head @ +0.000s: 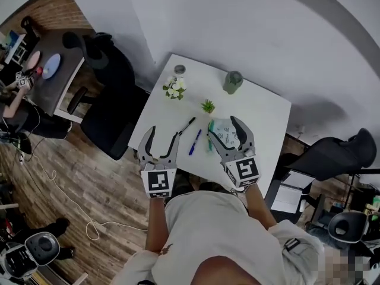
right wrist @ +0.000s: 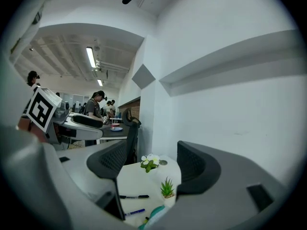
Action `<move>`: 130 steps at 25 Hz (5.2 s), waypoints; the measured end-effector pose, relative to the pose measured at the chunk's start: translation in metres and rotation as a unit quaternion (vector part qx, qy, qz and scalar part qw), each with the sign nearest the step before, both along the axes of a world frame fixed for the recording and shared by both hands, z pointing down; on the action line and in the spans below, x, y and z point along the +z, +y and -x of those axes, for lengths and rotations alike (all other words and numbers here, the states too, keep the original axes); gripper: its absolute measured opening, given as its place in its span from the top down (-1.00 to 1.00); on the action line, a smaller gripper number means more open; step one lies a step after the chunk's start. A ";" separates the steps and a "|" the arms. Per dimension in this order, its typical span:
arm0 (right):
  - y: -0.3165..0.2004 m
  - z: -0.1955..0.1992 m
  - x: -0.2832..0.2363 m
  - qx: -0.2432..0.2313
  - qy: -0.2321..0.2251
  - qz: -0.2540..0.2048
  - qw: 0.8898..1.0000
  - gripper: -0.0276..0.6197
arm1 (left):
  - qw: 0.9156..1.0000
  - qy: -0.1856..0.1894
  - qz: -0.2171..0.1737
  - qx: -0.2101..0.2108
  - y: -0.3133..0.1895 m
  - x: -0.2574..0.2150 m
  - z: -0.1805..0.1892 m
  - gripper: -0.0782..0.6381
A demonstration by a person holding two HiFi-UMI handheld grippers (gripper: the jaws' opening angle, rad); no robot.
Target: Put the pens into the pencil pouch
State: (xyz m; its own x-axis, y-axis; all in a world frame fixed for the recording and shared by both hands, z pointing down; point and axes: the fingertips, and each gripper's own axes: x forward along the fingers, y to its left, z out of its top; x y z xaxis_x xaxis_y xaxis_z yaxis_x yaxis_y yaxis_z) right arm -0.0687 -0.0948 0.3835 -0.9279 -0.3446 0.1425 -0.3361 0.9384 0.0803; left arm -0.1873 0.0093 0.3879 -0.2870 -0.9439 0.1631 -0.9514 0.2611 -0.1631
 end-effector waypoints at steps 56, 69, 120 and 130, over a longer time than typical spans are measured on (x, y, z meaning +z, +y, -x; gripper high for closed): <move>-0.015 0.009 0.228 0.152 0.229 0.166 0.947 0.25 | 0.909 0.106 0.302 0.267 -0.056 0.301 0.012 0.46; -0.023 -0.002 0.267 0.167 0.271 0.185 0.930 0.27 | 0.886 0.118 0.363 0.262 -0.039 0.345 0.004 0.67; -0.025 -0.020 0.259 0.197 0.260 0.196 0.925 0.87 | 0.767 0.038 0.338 0.545 -0.144 0.308 -0.137 0.67; -0.025 -0.022 0.261 0.212 0.253 0.199 0.923 0.87 | 0.815 0.061 0.323 0.477 -0.137 0.306 -0.103 0.35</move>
State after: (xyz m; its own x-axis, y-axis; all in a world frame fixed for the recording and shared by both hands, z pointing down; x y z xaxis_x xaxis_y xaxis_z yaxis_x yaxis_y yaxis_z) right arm -0.0465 -0.1198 0.6446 -0.5013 -0.4892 0.7137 -0.6943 0.7197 0.0056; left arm -0.0838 -0.1273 0.6942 0.5840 -0.4335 0.6863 -0.6901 -0.7103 0.1386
